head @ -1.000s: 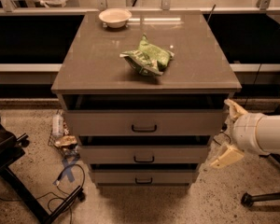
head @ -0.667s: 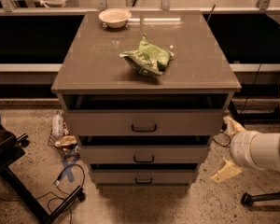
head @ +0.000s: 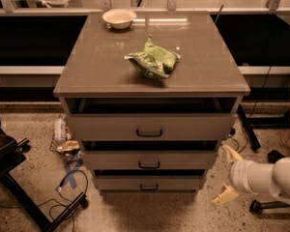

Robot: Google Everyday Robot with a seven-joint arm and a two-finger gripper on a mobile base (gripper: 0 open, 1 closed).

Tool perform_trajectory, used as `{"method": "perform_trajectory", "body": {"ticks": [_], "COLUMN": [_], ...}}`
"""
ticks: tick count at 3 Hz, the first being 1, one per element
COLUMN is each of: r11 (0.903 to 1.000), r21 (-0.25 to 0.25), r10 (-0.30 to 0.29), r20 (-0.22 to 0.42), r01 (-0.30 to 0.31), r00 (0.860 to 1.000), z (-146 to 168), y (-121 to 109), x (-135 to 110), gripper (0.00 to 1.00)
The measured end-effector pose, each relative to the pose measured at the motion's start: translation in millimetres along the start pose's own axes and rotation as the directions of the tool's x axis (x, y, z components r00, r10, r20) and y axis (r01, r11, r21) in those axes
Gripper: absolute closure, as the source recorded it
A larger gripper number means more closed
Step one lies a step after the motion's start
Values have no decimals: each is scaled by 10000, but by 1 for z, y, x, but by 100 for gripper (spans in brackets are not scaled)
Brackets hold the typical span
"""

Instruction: Open bottom drawer

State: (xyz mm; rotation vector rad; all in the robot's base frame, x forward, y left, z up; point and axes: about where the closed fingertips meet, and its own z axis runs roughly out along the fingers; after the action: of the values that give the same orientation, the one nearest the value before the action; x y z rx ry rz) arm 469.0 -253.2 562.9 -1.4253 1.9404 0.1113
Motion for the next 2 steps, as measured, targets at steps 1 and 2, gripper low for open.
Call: {"method": "perform_trajectory", "body": {"ticks": [1, 2], "r11": [9997, 9975], "r21": [-243, -677], "r10": [1, -143], "r20": [512, 526], "r01": [11, 178], "r00": [9987, 9985], "z": [31, 63], "y": [13, 30], "x": [22, 41], "gripper": [0, 0]}}
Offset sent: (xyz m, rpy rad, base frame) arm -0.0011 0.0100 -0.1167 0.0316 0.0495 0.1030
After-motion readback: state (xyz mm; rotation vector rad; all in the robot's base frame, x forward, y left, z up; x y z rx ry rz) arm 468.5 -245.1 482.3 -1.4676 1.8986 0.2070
